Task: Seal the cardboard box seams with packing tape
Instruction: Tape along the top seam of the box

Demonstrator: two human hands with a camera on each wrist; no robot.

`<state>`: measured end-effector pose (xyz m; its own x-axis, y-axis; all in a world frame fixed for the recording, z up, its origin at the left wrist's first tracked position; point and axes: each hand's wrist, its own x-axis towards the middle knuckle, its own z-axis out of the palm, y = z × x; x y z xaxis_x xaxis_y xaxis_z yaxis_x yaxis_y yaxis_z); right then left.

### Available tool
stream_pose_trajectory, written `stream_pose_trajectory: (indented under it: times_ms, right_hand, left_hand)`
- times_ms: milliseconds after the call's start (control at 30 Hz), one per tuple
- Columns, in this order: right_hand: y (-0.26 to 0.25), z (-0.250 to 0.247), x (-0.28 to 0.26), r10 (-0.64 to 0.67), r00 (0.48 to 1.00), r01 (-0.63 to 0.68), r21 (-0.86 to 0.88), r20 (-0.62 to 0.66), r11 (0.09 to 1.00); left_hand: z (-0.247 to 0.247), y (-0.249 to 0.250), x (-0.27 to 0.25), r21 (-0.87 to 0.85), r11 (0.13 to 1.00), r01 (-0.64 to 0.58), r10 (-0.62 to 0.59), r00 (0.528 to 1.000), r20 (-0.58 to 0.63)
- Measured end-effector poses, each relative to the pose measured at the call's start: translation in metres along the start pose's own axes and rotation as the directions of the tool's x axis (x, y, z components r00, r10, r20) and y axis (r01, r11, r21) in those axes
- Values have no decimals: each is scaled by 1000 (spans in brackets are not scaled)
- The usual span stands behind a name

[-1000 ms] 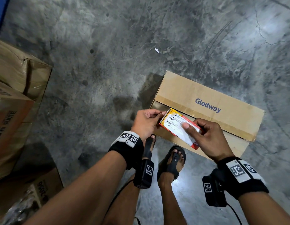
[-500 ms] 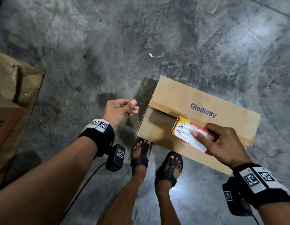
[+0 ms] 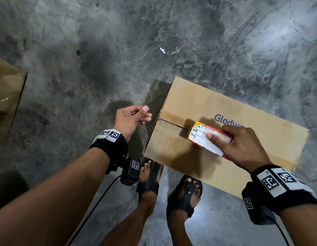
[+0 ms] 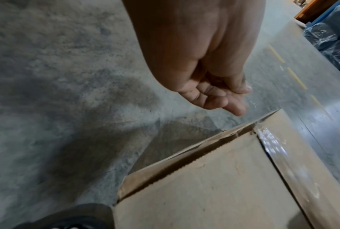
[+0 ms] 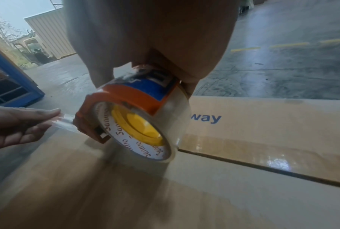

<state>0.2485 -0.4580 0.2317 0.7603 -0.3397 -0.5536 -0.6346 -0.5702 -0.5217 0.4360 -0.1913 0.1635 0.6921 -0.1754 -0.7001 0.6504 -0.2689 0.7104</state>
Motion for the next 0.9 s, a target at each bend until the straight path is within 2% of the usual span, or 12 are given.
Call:
stream_pose_trajectory:
  times_ms: [333, 600, 800, 867, 900]
  right_hand:
    - [3, 15, 15, 8, 999, -7, -42, 41, 999]
    - [3, 18, 16, 13, 999, -11, -33, 48, 999]
    - [4, 19, 16, 15, 999, -13, -44, 38, 999]
    - [2, 20, 15, 27, 999, -26, -52, 23, 998]
    - [2, 20, 14, 35, 999, -34, -51, 16, 998]
  left_hand:
    - [4, -31, 13, -52, 999, -2, -4, 993, -115]
    - [10, -46, 26, -29, 999, 16, -20, 992, -123]
    - [34, -48, 29, 177, 984, 14, 5, 994, -107]
    - [39, -48, 30, 347, 937, 49, 8, 987, -160]
    - [39, -48, 31, 479, 871, 106, -4, 978, -209]
